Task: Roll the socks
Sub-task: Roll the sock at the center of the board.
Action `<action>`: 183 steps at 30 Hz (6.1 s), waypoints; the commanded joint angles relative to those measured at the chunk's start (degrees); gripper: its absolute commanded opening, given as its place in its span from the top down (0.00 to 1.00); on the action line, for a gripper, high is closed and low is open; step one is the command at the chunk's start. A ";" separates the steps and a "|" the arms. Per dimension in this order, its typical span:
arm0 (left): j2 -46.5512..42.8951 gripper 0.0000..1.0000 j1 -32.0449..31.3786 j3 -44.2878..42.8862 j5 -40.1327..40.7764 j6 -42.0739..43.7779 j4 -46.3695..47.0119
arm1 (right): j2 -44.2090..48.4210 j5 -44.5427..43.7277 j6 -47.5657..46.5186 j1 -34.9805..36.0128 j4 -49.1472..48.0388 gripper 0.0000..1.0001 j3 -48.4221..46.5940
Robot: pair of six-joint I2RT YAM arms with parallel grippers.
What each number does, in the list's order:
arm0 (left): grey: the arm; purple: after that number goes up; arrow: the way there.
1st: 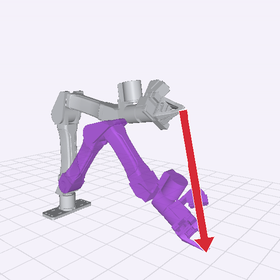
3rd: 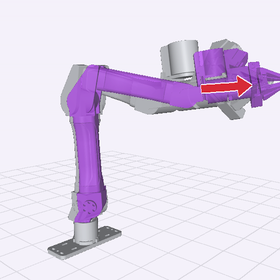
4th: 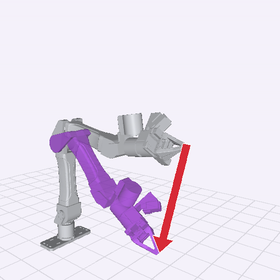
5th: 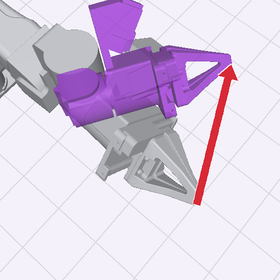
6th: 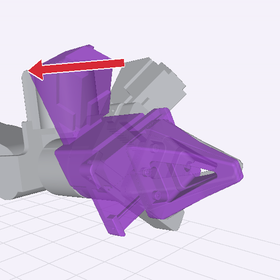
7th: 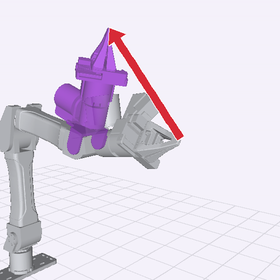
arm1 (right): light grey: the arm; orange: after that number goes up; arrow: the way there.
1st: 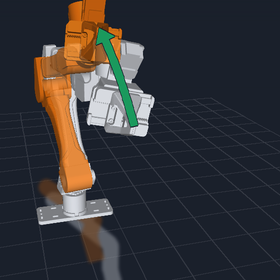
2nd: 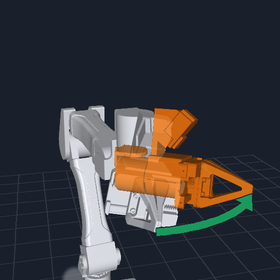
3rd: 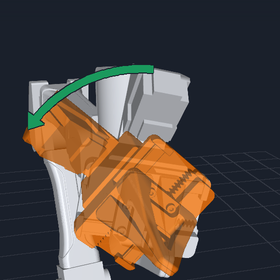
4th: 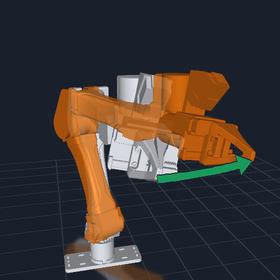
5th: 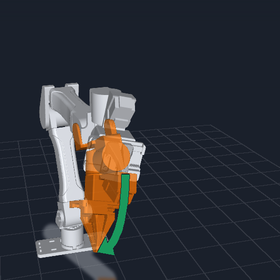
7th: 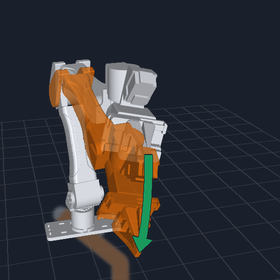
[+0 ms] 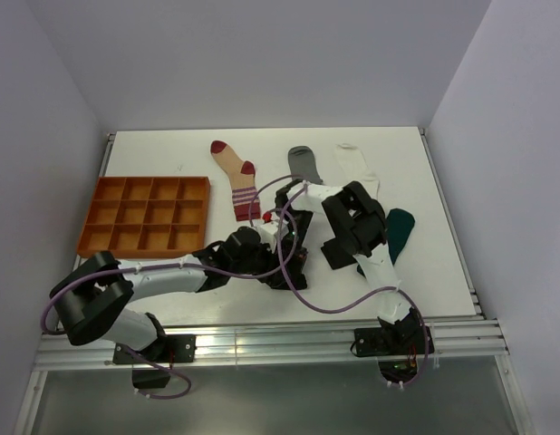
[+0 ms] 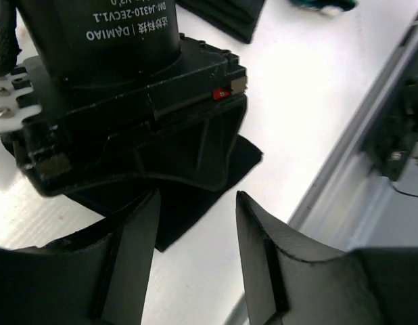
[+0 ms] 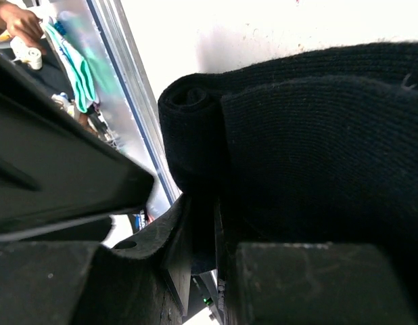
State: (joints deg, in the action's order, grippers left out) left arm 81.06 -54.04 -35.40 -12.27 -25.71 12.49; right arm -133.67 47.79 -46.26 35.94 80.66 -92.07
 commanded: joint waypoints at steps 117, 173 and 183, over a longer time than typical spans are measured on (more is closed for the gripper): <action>35.13 1.00 14.40 -6.09 -27.89 -15.24 2.71 | 42.93 -9.93 14.82 -18.81 -48.05 0.53 27.72; 34.01 0.92 17.04 -8.55 -30.53 -14.01 0.87 | 45.16 -29.34 1.17 12.40 -57.65 0.77 47.34; 24.33 0.71 19.59 -8.82 -20.52 -16.21 -1.86 | 41.21 -19.50 1.44 6.16 -47.01 0.79 40.94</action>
State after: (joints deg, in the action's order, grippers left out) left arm 107.63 -36.21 -45.89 -43.07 -44.36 15.00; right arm -90.24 24.38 -44.84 44.18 25.19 -48.25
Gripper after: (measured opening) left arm 0.287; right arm 0.342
